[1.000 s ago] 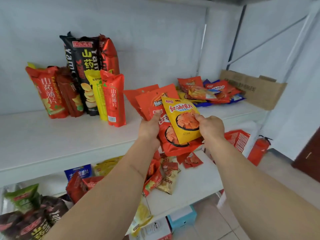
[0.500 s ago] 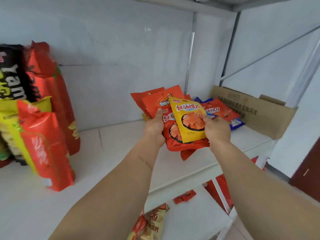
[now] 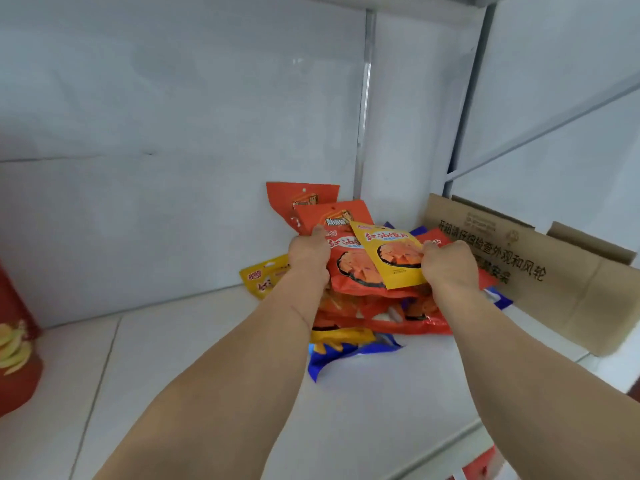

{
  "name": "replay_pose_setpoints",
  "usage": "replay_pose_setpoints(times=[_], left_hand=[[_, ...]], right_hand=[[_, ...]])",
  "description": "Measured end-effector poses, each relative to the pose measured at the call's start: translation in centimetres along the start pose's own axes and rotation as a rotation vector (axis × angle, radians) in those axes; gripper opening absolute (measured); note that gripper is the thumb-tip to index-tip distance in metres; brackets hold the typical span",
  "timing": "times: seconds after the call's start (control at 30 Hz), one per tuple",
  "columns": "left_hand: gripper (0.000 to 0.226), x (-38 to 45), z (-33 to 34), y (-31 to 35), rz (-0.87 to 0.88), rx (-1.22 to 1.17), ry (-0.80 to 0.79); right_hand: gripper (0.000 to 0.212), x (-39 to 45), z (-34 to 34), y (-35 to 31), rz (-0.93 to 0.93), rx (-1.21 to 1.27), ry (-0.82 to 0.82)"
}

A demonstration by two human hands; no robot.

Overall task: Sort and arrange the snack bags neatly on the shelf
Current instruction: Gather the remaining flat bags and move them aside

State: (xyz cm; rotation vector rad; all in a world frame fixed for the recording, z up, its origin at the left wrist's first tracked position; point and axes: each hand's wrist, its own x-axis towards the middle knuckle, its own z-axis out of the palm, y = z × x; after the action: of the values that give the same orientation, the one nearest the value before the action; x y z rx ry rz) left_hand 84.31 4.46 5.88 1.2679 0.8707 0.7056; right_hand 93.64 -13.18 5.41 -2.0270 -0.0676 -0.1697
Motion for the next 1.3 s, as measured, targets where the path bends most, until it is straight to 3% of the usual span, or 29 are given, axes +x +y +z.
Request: replay_pose_setpoints(times=[0.1, 0.23, 0.33, 0.43, 0.53, 0.63, 0.73, 0.97, 1.07, 1.3], left_hand=[[0.051, 0.8, 1.1, 0.2, 0.063, 0.186, 0.085], [0.049, 1.9, 2.4, -1.0, 0.078, 0.271, 0.132], [0.050, 1.9, 2.5, -1.0, 0.102, 0.282, 0.182], [0.047, 1.3, 1.3, 0.0, 0.224, 0.372, 0.252], [0.040, -0.6, -1.7, 0.3, 0.435, 0.825, 0.330], [0.035, -2.6, -5.7, -0.9, 0.659, 1.356, 0.443], [0.032, -4.2, -9.8, -2.2, 0.736, 1.614, 0.440], [0.015, -8.8, -19.2, -4.0, 0.869, 1.623, 0.486], [0.021, -10.5, -23.4, -5.1, 0.921, 1.597, 0.566], [0.021, -15.7, -31.6, -7.0, 0.992, 1.547, 0.511]], right_hand=[[0.047, 2.2, 0.5, 0.1, -0.016, -0.079, -0.008], [0.050, 4.1, 1.2, -0.8, -0.176, -0.426, -0.036], [0.042, 4.2, 1.5, -2.4, -0.421, -0.646, -0.053], [0.037, 2.7, 2.5, -4.9, -0.743, -0.690, -0.134], [0.035, -0.2, 4.2, -6.3, -1.040, -0.686, -0.186], [0.034, -3.5, 6.0, -6.4, -1.212, -0.671, -0.218], [0.029, -7.0, 7.4, -6.5, -1.302, -0.703, -0.222], [0.029, -17.0, 9.1, -7.9, -1.397, -0.660, -0.279], [0.027, -21.9, 9.6, -8.0, -1.407, -0.643, -0.290], [0.027, -31.5, 10.5, -7.1, -1.350, -0.665, -0.333]])
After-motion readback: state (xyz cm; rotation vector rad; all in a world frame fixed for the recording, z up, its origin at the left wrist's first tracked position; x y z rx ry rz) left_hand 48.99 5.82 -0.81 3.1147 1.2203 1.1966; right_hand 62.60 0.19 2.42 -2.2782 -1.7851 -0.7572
